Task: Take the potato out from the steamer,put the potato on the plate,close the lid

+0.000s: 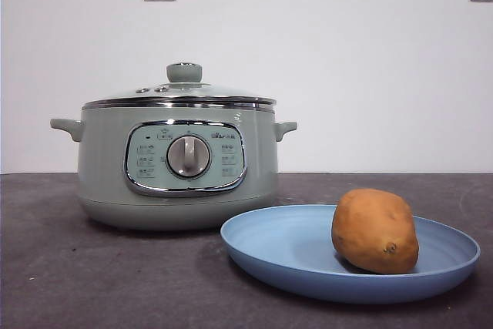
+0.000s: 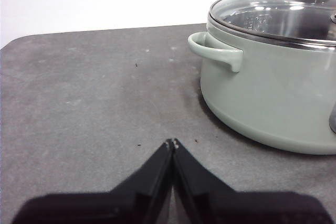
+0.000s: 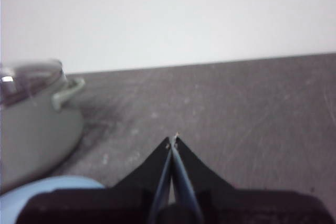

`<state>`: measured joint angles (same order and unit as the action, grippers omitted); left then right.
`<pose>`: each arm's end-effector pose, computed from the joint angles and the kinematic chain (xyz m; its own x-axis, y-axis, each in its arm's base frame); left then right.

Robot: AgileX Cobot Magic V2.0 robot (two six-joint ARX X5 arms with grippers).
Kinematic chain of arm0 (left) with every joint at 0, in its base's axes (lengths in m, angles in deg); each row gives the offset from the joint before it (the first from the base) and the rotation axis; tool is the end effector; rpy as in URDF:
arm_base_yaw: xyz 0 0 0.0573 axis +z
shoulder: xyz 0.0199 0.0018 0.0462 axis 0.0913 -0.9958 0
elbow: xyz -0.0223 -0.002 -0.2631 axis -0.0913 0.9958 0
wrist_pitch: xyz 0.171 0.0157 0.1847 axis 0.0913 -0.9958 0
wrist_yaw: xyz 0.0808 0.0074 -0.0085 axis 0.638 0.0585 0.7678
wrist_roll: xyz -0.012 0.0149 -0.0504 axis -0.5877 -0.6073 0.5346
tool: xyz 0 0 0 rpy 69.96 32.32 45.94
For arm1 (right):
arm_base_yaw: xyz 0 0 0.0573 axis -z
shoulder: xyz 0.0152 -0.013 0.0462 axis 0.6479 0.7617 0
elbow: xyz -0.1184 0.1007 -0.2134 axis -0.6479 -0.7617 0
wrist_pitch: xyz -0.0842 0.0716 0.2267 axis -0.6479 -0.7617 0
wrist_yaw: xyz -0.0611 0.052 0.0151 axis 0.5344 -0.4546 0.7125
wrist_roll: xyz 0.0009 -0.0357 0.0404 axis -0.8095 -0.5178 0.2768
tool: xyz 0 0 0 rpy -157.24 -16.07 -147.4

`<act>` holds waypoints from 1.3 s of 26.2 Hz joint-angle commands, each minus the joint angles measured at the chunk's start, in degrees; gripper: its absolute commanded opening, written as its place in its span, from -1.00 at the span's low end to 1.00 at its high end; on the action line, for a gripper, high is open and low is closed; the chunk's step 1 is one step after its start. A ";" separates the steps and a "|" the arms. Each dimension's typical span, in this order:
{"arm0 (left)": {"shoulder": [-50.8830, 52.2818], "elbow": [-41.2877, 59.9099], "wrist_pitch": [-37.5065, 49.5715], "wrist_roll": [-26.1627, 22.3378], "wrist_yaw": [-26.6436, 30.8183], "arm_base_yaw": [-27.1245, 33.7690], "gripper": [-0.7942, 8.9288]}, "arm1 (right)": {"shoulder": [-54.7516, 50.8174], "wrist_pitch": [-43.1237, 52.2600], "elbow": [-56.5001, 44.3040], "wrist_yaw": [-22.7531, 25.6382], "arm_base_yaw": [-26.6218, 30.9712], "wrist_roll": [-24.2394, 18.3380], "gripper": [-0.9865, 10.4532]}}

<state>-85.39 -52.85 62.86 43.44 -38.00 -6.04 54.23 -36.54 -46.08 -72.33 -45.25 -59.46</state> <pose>0.0953 -0.0036 0.1520 0.9819 -0.0932 -0.1649 0.0976 0.9951 0.0182 0.0948 0.0108 0.1707 0.9832 0.1811 -0.0245 -0.1780 0.9792 0.0971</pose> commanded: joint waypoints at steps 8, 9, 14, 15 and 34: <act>0.15 0.90 0.00 0.57 0.07 0.15 -0.84 | -0.26 -6.34 -1.84 1.18 0.04 1.84 -0.83; 0.15 0.90 0.00 0.57 0.07 0.15 -0.84 | -0.26 -7.19 -1.84 1.20 0.04 1.84 -0.83; 0.15 0.90 0.07 0.57 0.07 0.15 -0.84 | -0.26 -6.99 -1.84 1.07 -0.02 7.45 -0.83; 0.15 0.90 0.07 0.57 0.07 0.15 -0.84 | -0.26 -6.95 -1.84 1.09 -0.02 9.35 -0.83; 0.15 0.90 0.07 0.57 0.04 0.15 -0.84 | -0.22 -6.99 -1.77 2.89 -0.02 10.12 -0.83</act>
<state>-85.39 -52.85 62.88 43.44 -38.00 -6.04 54.15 -43.03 -47.35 -69.62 -45.25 -49.80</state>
